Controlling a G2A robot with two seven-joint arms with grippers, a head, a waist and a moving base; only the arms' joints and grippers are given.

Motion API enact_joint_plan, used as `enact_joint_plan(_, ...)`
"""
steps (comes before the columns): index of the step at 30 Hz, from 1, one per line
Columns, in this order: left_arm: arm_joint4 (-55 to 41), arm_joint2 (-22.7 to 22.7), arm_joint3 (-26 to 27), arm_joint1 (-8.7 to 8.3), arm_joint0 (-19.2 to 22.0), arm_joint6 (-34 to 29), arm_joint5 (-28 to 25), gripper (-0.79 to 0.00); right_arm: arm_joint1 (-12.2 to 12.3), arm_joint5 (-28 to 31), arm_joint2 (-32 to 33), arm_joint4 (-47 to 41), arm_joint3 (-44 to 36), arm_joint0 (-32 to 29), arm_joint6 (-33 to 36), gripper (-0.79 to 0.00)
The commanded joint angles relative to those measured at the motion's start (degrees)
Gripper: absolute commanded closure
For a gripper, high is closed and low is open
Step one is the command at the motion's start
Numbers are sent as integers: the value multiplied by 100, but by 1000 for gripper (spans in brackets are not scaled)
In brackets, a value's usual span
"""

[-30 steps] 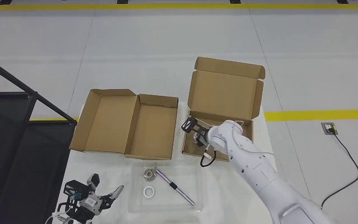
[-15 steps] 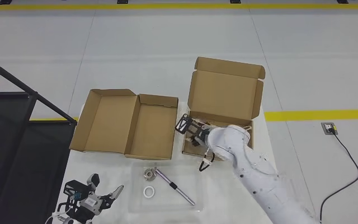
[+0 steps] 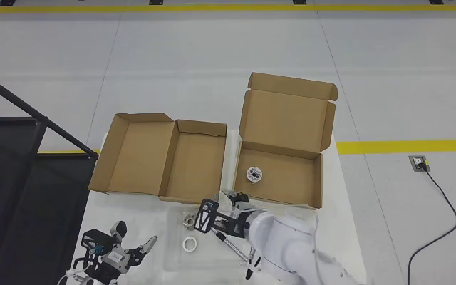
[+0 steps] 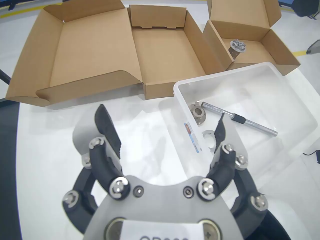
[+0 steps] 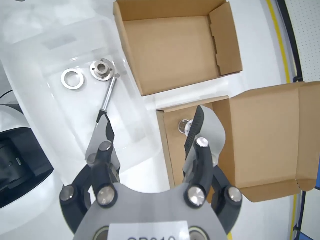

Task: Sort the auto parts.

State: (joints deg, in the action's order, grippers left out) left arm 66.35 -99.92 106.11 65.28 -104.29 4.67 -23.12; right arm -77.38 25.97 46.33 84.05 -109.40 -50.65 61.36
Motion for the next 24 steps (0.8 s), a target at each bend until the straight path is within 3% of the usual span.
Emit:
enact_joint_plan(1,0,0,0,0,0,0,0,-785,-54,34,-236,-94,211,66,-91,-628)
enact_joint_plan(5,0,0,0,0,0,0,0,-785,-192,76,-719,-244,604,236,-134,-656)
enact_joint_plan(9,0,0,0,0,0,0,0,-785,-326,-61,-1042,-326,901,381,-7,-742)
enact_joint_plan(12,0,0,0,0,0,0,0,-785,-396,-136,-1124,-482,1149,429,6,-727)
enact_joint_plan(14,0,0,0,0,0,0,0,-785,-429,-134,-1154,-584,1314,446,11,-785)
enact_joint_plan(24,0,0,0,0,0,0,0,-785,-454,-37,-1166,-712,1405,492,110,-785)
